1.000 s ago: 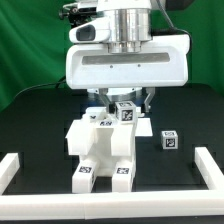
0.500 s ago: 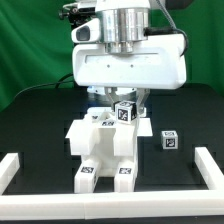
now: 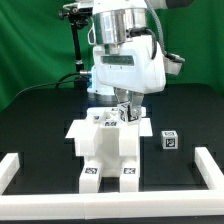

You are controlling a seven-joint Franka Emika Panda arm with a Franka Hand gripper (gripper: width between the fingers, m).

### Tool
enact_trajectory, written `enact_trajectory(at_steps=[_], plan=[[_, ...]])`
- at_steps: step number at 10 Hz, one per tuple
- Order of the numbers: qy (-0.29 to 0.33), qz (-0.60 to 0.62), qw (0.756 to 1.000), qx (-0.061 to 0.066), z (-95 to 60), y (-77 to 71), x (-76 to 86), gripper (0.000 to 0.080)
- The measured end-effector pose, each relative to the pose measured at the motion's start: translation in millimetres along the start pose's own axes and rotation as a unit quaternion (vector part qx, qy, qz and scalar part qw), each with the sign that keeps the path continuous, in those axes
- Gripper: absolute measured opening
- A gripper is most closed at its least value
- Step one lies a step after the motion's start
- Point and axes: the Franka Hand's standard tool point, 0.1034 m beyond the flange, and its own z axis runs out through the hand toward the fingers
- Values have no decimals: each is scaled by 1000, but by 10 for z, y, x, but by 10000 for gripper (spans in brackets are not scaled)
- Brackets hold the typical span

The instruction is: Assemble chair

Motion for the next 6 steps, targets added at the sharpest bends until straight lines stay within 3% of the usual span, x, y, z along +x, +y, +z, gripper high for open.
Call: enact_trajectory(at_steps=[1,2,3,4,6], plan=[[0,-8,1000,0,0,0,0,433],[1,-31,1000,-1,0,2,6,433],[1,-137,991,-3,-4,5,29,572],[-1,-220,976,-8,-11,-3,23,632],[-3,-364,931,-15,22,23,-39,646]])
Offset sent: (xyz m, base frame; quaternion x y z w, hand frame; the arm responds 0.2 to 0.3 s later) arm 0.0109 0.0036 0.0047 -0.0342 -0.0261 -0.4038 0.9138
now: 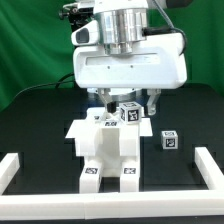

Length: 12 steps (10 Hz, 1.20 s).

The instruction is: Assemble chair

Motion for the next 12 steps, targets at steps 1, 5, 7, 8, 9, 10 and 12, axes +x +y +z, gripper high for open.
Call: enact_trajectory(at_steps=[1,5,7,8,9,10,12], plan=[[0,-31,1000,-1,0,6,3,646],[5,-225,974,-18,-20,-19,39,649],[5,-193,981,-16,-15,-11,35,634],[5,-173,985,-16,-15,-13,34,468],[5,-138,990,-15,-15,-14,33,468],[8,-88,996,-14,-16,-23,35,278],[15,47,999,-11,-28,-31,55,282]])
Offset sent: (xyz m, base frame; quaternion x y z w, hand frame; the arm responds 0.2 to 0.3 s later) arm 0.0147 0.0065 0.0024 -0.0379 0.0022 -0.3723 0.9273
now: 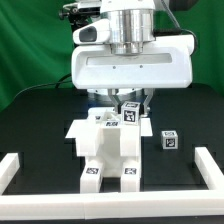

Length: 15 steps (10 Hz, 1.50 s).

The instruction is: Assemble chair

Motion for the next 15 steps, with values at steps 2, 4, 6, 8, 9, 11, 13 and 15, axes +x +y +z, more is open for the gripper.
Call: enact_trajectory(at_steps=[2,4,6,8,9,11,13,15], plan=[[-3,117,993,1,1,-53,-37,282],[-10,247,969,8,16,-98,-76,282],[-14,301,953,13,22,-105,-81,282],[-14,279,960,13,24,-106,-82,282],[-11,219,976,11,23,-96,-73,387],[-12,8,1000,12,4,-51,-18,611],[-11,-100,995,12,-9,-54,-58,643],[-1,-155,988,11,-11,0,-95,648]])
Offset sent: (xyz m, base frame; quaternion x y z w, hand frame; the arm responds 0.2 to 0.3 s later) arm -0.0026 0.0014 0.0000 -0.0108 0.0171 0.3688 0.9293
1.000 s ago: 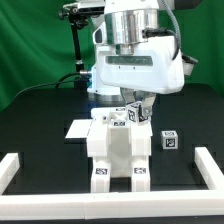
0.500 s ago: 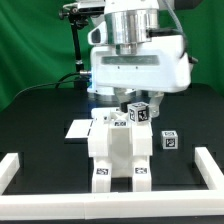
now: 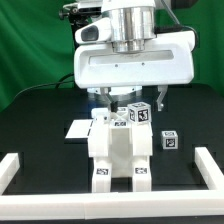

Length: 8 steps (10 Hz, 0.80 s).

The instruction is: Assemble chair

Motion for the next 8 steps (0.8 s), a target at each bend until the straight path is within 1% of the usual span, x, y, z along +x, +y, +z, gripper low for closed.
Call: enact_trajectory(at_steps=[1,2,3,5,7,8], plan=[[2,-45,999,-3,2,-4,8,649],[14,-129,991,-18,2,-50,22,649],[12,-193,981,-25,10,-95,4,649],[12,-178,984,-24,14,-92,2,649],[11,-177,984,-24,22,-89,-1,379],[12,-115,993,-21,25,-95,-3,282]])
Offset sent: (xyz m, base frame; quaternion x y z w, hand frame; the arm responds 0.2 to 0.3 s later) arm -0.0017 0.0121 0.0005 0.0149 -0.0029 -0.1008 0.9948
